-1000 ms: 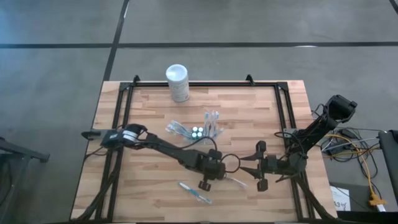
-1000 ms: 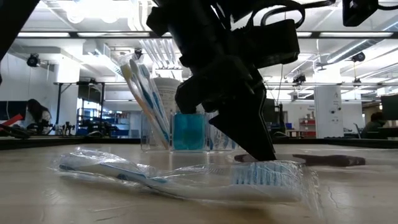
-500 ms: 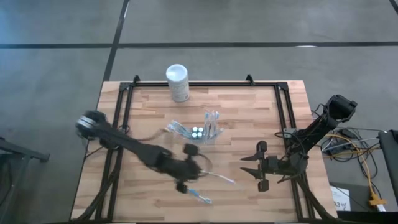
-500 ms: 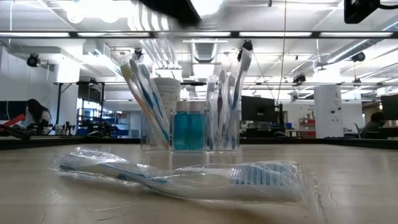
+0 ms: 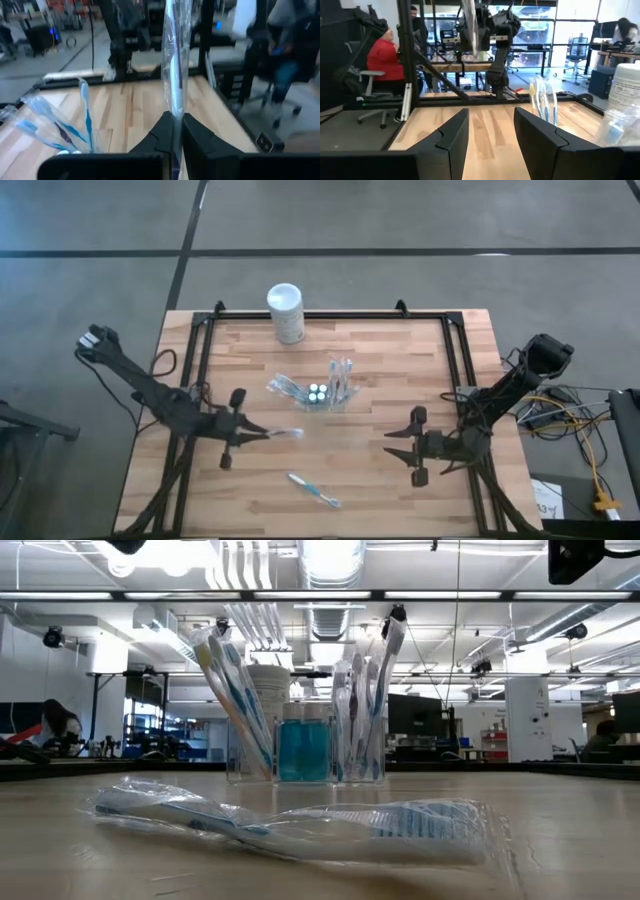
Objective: Pick & Place toothbrushing station
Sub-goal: Put the purple toothbrush into the transparent organizer
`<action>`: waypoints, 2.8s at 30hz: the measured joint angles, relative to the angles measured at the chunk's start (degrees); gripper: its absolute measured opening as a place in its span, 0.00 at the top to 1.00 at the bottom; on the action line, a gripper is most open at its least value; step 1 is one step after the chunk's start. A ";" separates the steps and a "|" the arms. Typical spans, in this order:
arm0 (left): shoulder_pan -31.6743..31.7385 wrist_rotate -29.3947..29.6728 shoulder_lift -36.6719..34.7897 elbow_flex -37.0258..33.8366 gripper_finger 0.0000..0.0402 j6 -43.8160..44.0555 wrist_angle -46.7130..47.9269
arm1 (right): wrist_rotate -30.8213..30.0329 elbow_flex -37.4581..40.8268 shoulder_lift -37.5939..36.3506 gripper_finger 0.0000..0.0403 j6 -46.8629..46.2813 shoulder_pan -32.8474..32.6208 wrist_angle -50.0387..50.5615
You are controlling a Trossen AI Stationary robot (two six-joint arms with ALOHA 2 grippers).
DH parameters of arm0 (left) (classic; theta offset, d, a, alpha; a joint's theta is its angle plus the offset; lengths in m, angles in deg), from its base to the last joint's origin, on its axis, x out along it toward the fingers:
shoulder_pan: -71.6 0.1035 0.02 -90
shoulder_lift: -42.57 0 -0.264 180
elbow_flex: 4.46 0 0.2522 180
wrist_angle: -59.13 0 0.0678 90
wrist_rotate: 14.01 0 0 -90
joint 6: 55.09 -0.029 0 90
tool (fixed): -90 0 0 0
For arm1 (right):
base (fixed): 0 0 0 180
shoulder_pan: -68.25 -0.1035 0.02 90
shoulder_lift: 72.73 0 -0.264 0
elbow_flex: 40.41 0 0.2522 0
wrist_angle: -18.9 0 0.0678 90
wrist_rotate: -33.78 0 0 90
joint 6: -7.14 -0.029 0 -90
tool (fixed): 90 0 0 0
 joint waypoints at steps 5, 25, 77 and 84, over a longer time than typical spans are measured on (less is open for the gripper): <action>-0.06 0.12 -6.46 -10.38 0.95 -1.71 -13.25 | -0.07 0.00 0.15 0.63 -0.44 2.10 -0.04; 0.01 -3.72 -12.84 -22.07 0.95 -8.41 -30.15 | 0.04 -0.02 0.96 0.63 -3.87 6.10 -1.68; 9.49 -2.09 23.95 -2.10 0.95 -22.76 -47.37 | 32.06 -39.80 17.16 0.40 3.37 24.54 15.59; 10.47 -3.64 23.95 -2.15 0.95 -21.02 -46.89 | 34.76 -39.85 17.16 0.47 2.54 25.84 15.55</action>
